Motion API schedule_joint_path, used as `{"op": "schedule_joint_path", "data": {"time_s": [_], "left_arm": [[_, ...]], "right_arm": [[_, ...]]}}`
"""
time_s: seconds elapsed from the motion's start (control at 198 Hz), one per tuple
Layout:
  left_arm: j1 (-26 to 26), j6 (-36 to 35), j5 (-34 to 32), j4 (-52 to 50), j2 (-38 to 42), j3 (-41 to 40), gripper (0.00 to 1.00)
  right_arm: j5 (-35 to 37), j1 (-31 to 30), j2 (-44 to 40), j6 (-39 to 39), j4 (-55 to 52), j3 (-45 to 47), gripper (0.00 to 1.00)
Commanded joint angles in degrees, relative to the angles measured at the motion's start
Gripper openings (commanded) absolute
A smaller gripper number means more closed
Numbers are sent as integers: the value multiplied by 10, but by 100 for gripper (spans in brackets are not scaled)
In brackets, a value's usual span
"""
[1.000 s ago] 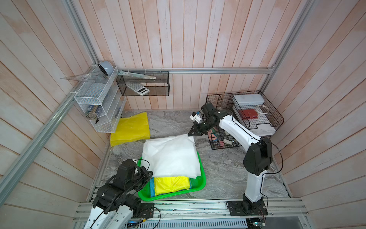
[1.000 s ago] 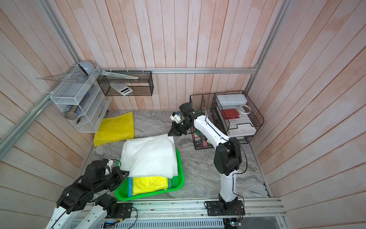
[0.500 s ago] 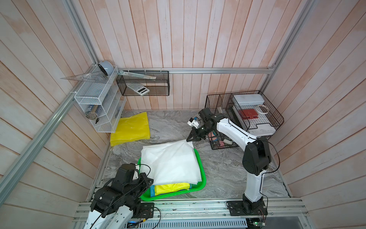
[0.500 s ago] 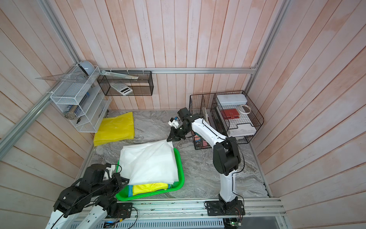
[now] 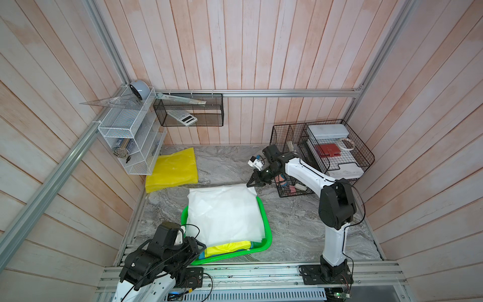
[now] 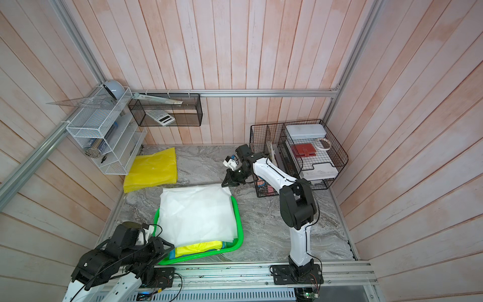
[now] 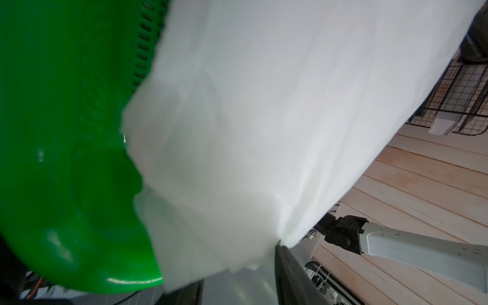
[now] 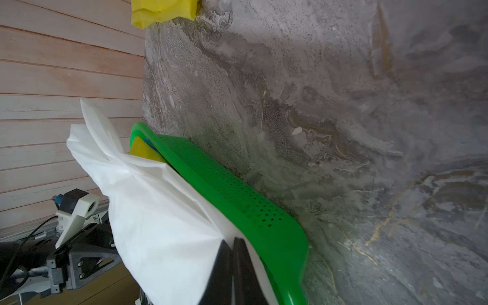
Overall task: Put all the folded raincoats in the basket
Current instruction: Place the raincoat in the basket.
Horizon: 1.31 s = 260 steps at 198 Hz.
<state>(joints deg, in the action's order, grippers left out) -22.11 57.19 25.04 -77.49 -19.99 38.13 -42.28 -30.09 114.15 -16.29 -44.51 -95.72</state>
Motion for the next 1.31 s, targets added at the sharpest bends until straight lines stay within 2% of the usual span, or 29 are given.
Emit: {"op": "schedule_joint_path", "data": {"time_s": [0.0, 0.192, 0.333, 0.459, 0.555, 0.661, 0.767, 0.838, 0.924, 0.999, 1.045, 1.211, 1.307], "left_arm": [[-2, -23, 11, -14, -17, 7, 59], [-2, -78, 45, -37, -57, 52, 60], [-2, -136, 92, -37, -106, 139, 59], [-2, -147, 119, -2, -145, 217, 59], [-2, -125, 73, 36, -180, 257, 59], [-2, -104, -33, 54, -250, 288, 59], [0, -107, -96, 122, -309, 301, 58], [16, -118, -113, 155, -350, 322, 59], [73, -133, -73, 193, -404, 343, 58], [133, -135, -7, 241, -445, 347, 58], [155, -143, -5, 242, -475, 365, 58], [168, -206, -14, 208, -596, 464, 58], [169, -220, -9, 209, -638, 478, 58]], "right_arm": [[16, 5, 19, 23, 11, 5, 0], [4, 8, 29, 46, -2, -9, 0], [-19, 6, 23, 51, 5, -5, 0], [-21, 3, 15, 54, 7, 4, 0], [-21, 2, 11, 53, 8, 8, 0], [-25, 1, 6, 51, 10, 10, 0], [-35, -1, -2, 50, 14, 15, 0], [-45, 0, -3, 50, 18, 19, 0], [-57, -1, -2, 49, 19, 21, 0], [-56, -3, -4, 54, 18, 24, 0], [-59, -3, -5, 55, 18, 26, 0], [-73, -12, -8, 65, 7, 24, 0], [-79, -19, -7, 78, -10, 18, 0]]}}
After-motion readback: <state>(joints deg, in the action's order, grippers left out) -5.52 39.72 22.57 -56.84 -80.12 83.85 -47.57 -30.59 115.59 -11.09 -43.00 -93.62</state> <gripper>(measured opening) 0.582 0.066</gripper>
